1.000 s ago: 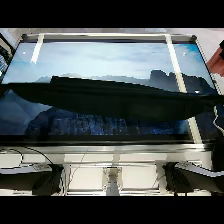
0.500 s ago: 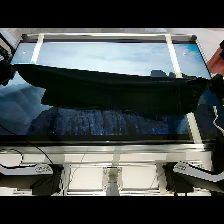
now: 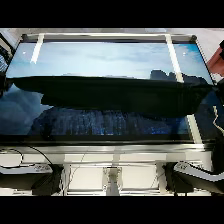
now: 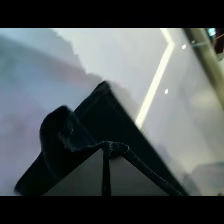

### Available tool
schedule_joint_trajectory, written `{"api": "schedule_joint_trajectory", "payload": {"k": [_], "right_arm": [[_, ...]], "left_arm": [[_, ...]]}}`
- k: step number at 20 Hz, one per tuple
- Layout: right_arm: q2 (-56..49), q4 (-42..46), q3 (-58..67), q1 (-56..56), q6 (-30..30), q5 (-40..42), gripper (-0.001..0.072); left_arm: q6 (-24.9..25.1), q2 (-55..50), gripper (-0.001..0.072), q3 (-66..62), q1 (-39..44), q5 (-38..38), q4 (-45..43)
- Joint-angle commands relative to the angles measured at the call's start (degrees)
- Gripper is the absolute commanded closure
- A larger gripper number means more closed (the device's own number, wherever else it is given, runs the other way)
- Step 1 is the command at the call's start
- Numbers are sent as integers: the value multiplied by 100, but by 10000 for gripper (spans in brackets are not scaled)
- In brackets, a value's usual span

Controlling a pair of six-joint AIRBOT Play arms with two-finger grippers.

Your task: Fold the clothes and pants, and hang the long-sleeved shirts on hangers.

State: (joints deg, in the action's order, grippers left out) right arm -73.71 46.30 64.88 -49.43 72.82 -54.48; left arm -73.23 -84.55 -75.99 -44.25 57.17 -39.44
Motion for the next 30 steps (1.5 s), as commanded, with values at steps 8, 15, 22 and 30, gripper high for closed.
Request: {"api": "schedule_joint_trajectory", "payload": {"k": [8,15,22,30], "right_arm": [[68,1303,11,-702,323,-861,686],[7,876,11,-254,337,-372,687],[-555,601,11,717,765,901,687],[-1198,601,11,1303,1080,1768,686]], "left_arm": [[-846,-4,683,-7,-96,525,-1843],[-1045,-15,683,-7,400,-105,-1834],[-1515,-378,683,-7,896,-1246,-1405],[-1504,-1062,682,-9,1486,-2194,-1104]]}}
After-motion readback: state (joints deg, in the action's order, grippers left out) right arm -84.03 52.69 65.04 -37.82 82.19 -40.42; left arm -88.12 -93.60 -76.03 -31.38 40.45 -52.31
